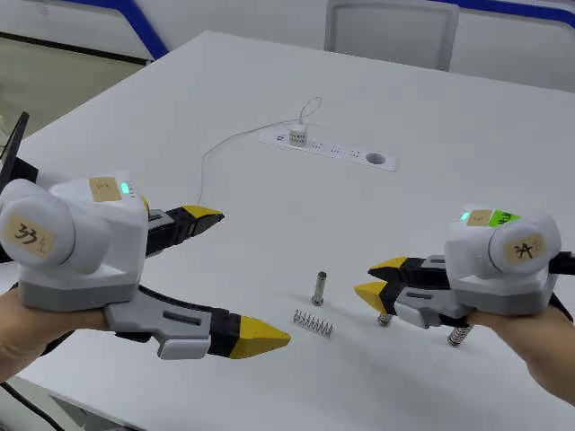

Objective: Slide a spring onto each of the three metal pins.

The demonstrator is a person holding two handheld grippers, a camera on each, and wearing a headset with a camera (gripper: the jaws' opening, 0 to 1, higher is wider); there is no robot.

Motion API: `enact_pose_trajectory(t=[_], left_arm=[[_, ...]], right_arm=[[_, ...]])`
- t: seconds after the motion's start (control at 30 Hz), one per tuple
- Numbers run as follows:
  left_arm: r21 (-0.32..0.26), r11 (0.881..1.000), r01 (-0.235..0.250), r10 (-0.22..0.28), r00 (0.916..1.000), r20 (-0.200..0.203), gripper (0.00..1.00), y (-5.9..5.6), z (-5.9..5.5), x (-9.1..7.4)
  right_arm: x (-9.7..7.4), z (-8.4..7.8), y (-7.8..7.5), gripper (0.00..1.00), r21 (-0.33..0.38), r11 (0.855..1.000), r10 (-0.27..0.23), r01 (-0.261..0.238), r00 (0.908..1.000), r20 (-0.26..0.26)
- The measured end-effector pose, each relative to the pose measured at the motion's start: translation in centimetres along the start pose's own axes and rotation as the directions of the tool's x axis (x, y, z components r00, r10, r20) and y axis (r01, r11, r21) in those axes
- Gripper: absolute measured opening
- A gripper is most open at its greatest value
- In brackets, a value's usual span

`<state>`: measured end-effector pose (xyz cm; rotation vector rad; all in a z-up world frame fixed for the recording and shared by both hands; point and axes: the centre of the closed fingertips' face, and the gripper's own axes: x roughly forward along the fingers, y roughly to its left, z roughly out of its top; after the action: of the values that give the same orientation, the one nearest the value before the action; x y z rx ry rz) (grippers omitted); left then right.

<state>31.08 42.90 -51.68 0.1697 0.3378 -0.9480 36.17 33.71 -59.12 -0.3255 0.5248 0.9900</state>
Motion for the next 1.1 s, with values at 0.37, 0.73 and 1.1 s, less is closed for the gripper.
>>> enact_pose_trajectory(t=[0.37, 0.73, 1.1], left_arm=[[-0.029, 1.0, -0.004, 0.004, 1.0, 0.002, 1.0, 0.5, -0.6, 0.3], [-0.057, 0.998, -0.004, 0.004, 1.0, -0.008, 0.99, 1.0, -1.5, 0.6], [-0.085, 0.996, -0.007, 0.004, 0.9991, -0.042, 0.98, 1.4, -3.3, 0.6]], right_arm=[[2.4, -2.5, 2.3, 0.18, -0.019, 0.997, 0.073, -0.074, 0.9941, -0.081], [4.8, -4.8, 3.1, 0.18, -0.026, 0.993, 0.112, -0.118, 0.9813, -0.156], [6.2, -5.9, 2.7, 0.18, -0.013, 0.993, 0.113, -0.118, 0.9742, -0.195]])
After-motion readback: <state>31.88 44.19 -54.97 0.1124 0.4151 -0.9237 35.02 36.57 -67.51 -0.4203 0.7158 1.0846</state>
